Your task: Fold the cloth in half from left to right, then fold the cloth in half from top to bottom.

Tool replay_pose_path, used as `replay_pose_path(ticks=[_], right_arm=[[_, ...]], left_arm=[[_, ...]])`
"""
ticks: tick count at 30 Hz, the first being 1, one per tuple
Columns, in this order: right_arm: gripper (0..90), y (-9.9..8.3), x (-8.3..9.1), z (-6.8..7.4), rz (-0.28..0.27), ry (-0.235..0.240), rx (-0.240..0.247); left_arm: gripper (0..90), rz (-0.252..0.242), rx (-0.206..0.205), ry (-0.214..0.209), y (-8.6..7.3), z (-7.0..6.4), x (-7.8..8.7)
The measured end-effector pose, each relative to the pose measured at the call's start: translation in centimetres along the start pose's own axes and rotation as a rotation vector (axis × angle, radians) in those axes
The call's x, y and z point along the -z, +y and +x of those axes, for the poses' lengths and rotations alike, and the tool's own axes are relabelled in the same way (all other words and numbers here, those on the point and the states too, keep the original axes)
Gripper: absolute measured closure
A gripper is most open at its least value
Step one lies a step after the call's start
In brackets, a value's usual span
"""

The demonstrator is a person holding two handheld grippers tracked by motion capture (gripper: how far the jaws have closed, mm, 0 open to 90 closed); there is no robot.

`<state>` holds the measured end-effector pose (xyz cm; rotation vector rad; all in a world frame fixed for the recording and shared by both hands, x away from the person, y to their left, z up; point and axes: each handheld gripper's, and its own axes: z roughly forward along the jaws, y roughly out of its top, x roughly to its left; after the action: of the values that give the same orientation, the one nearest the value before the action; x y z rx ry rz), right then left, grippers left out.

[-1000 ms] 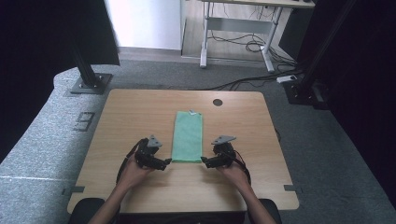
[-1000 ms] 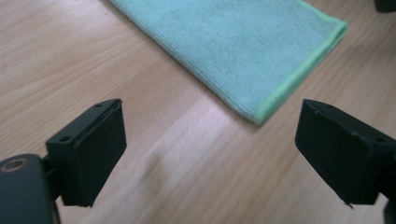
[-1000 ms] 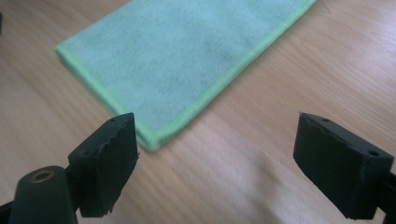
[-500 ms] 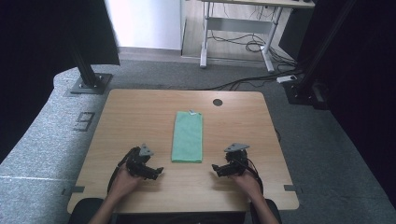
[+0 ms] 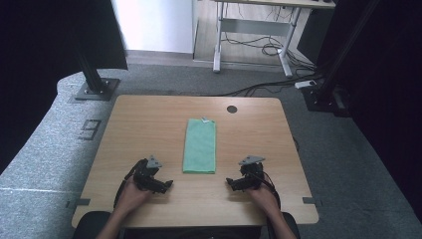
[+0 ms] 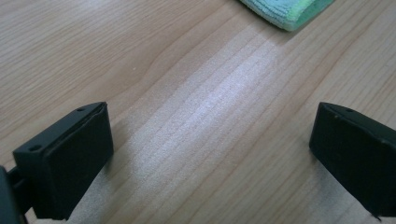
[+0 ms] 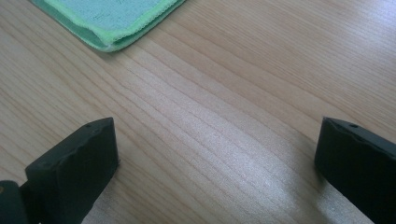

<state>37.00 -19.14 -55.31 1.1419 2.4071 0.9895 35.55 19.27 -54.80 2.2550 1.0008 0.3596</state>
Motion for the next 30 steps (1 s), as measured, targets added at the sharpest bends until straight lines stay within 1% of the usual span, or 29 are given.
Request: replay_pose_path(ticks=[2,4,12,30], right_arm=[[0.0,-0.01,-0.01,0.04,-0.002,0.000,-0.002],[0.0,-0.12,-0.10,0.14,-0.007,-0.013,0.012],[0.0,-0.30,-0.17,0.28,-0.027,-0.026,0.000],[0.0,-0.31,-0.17,0.29,-0.027,-0.026,0.000]], left_arm=[[0.0,-0.002,-0.001,-0.001,-0.03,0.03,0.00],[0.0,-0.011,-0.002,0.000,-0.13,0.04,-0.02],[0.0,-0.011,-0.002,0.000,-0.14,0.04,-0.02],[0.0,-0.011,-0.002,-0.001,-0.14,0.05,-0.02]])
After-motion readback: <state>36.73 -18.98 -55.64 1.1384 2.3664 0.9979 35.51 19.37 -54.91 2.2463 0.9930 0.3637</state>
